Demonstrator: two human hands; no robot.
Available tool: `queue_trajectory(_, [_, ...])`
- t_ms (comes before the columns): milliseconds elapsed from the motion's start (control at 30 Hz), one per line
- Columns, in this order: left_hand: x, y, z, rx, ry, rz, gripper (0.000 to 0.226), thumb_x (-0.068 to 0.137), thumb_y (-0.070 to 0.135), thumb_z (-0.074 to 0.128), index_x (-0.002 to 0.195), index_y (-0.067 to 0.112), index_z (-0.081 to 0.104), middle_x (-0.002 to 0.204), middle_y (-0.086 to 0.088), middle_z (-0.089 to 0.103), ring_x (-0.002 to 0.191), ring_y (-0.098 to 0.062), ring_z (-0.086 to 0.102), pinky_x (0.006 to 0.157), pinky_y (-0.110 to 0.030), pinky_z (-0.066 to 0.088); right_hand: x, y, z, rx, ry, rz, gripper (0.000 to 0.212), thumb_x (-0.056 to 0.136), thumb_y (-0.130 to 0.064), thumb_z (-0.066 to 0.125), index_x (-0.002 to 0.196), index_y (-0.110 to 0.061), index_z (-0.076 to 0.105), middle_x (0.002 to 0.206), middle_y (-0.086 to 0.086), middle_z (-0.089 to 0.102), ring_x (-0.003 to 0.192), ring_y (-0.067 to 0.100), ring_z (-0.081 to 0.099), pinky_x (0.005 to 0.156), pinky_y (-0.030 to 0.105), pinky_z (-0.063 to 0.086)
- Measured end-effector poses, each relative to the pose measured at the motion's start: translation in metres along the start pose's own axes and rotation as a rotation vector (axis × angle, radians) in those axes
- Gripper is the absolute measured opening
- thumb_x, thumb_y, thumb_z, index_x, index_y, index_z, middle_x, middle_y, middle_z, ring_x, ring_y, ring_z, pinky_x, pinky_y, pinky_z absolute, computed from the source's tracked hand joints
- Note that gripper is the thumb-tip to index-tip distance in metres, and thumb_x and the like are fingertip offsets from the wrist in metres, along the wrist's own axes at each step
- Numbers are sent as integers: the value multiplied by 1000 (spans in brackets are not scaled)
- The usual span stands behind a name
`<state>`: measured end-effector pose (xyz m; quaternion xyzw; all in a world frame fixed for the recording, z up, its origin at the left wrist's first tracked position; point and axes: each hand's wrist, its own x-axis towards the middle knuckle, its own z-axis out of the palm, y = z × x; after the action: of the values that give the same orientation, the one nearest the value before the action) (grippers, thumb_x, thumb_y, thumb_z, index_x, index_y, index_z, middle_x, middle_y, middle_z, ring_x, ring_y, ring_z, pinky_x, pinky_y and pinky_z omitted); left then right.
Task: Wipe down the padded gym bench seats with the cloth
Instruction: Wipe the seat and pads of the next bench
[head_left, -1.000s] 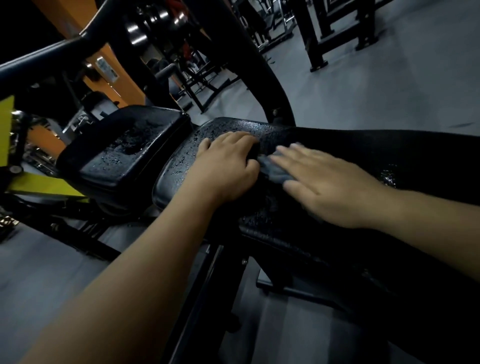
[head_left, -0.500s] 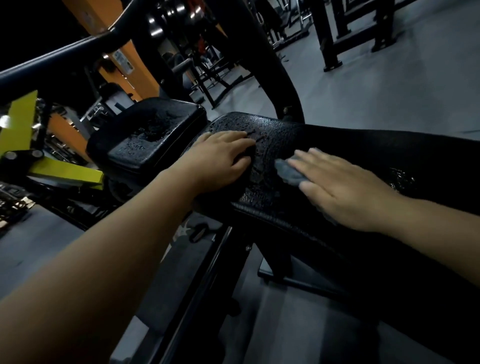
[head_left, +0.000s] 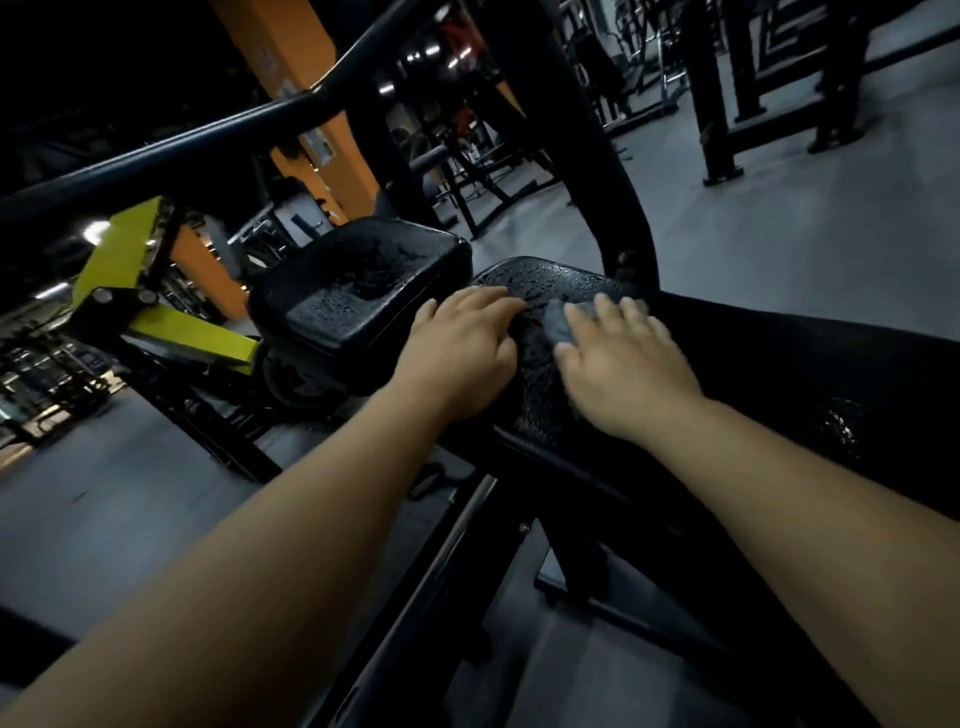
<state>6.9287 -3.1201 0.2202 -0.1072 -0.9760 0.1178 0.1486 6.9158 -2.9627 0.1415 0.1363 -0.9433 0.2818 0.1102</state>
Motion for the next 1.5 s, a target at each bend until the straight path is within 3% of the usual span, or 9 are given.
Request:
queue_trajectory(167, [5, -7, -1, 14, -49, 26, 66, 84, 39, 26, 146, 29, 45, 156, 3, 38, 145, -19, 30, 117, -46, 27, -64, 3, -7, 91, -47, -327, 67, 95, -53, 11, 159, -35, 11, 168, -9, 2, 154, 12, -3, 124, 32, 1])
queue_trajectory(367, [4, -3, 2, 37, -28, 14, 65, 86, 40, 24, 147, 27, 44, 156, 2, 38, 145, -21, 29, 117, -49, 26, 11, 32, -9, 16, -3, -19, 57, 105, -44, 23, 159, -25, 17, 168, 2, 11, 154, 24, 7, 123, 40, 8])
queue_trajectory(567, [9, -9, -11, -68, -73, 44, 48, 95, 23, 44, 142, 19, 51, 151, 2, 45, 139, -18, 38, 115, -30, 28, -14, 7, -3, 44, -62, -364, 61, 103, -50, 15, 160, -28, 11, 168, -3, 2, 154, 17, -2, 124, 35, 1])
queue_trajectory(767, [4, -18, -4, -88, 33, 37, 47, 98, 22, 43, 145, 17, 49, 154, 2, 41, 142, -16, 31, 117, -26, 18, 46, 15, -6, 1, -6, -49, 58, 106, -44, 22, 160, -24, 14, 168, 3, 9, 154, 21, 6, 123, 37, 6])
queue_trajectory(967, [3, -29, 1, -99, 54, 73, 50, 97, 27, 40, 145, 15, 48, 155, 0, 40, 143, -13, 30, 117, -22, 16, 1, -13, -5, 51, -43, -335, 62, 103, -50, 15, 160, -29, 5, 167, -10, -3, 153, 9, -8, 123, 28, -4])
queue_trajectory(1200, [19, -39, -8, -27, -22, 161, 54, 88, 26, 38, 134, 7, 56, 142, -9, 53, 132, -26, 45, 116, -35, 30, 52, -36, 9, -7, 42, 61, 62, 100, -43, 23, 158, -19, 22, 166, 8, 18, 153, 30, 12, 124, 45, 13])
queue_trajectory(1267, [35, -51, -12, -28, -56, 192, 56, 86, 26, 37, 134, 4, 57, 141, -13, 55, 132, -30, 47, 115, -42, 34, 23, -61, 9, 19, -9, 18, 65, 98, -44, 21, 157, -16, 26, 165, 11, 21, 152, 32, 15, 124, 46, 16])
queue_trajectory(1400, [43, -57, -13, -117, -110, 218, 59, 86, 23, 35, 139, 1, 51, 149, -17, 46, 138, -32, 41, 119, -37, 27, -36, -53, 1, 54, -78, 9, 61, 98, -41, 32, 153, -15, 39, 162, 8, 31, 150, 29, 26, 120, 45, 24])
queue_trajectory(1500, [45, -57, -10, -231, -113, 202, 59, 86, 19, 36, 140, -1, 50, 151, -18, 44, 141, -33, 38, 121, -35, 22, 13, -34, -5, 55, -11, 310, 66, 96, -43, 24, 154, -13, 35, 162, 12, 30, 149, 35, 26, 119, 49, 24])
